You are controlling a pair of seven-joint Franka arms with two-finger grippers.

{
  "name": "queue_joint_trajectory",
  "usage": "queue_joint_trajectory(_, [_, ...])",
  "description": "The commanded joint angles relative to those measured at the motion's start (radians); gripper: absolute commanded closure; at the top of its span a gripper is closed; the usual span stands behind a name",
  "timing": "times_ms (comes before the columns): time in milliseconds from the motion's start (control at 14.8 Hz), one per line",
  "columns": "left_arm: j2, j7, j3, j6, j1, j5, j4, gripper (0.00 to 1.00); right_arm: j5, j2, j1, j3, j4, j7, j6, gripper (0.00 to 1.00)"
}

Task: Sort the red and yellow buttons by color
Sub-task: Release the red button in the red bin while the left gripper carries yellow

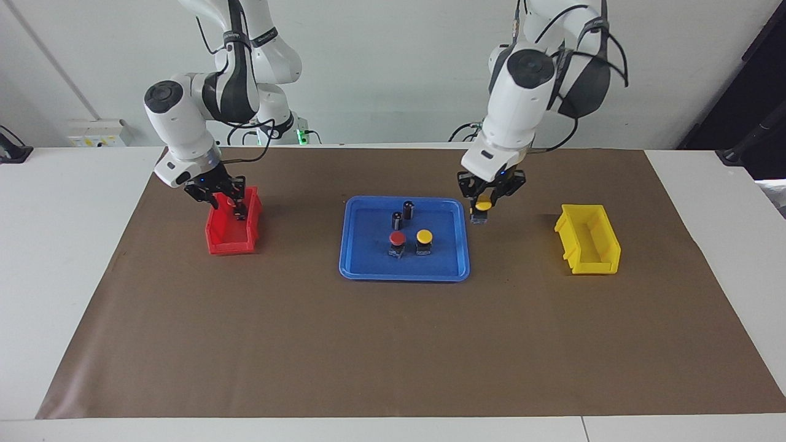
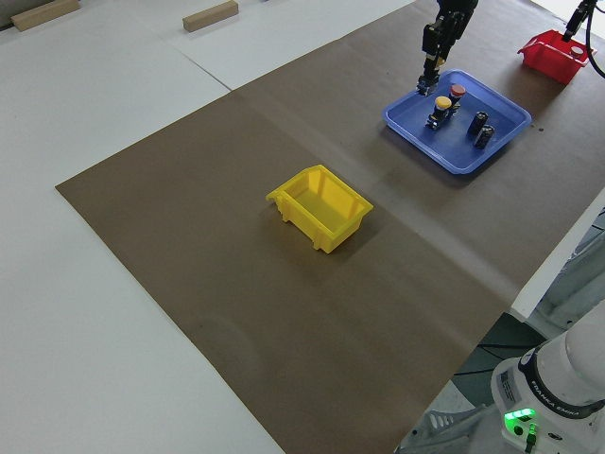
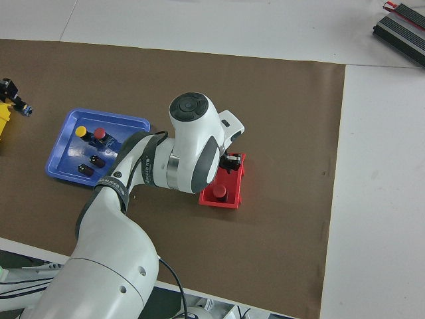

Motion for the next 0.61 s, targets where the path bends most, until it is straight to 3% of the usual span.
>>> queue_joint_trajectory(0, [-0.045,0.186,0.0,-0.03,0.152,-0.006,-0.05,0.99,0.009,0.078,0.079,0.008,0.217,0.043,-0.165,0.33])
queue_joint_trajectory(203, [-0.062,0.356,0.0,0.003,0.309,0.002,-0.108,0.99,0.013,0.217,0.228,0.008,0.493,0.262,-0.274,0.31])
queue_joint_trajectory(406, [-0.066,0.473,0.0,0.115,0.41,0.004,-0.162,0.99,0.016,0.452,0.372,0.009,0.839,0.532,-0.356,0.3])
queue_joint_trajectory(542, [-0.063,0.496,0.0,0.157,0.443,0.004,-0.188,0.99,0.001,0.593,0.466,0.009,0.981,0.665,-0.342,0.28])
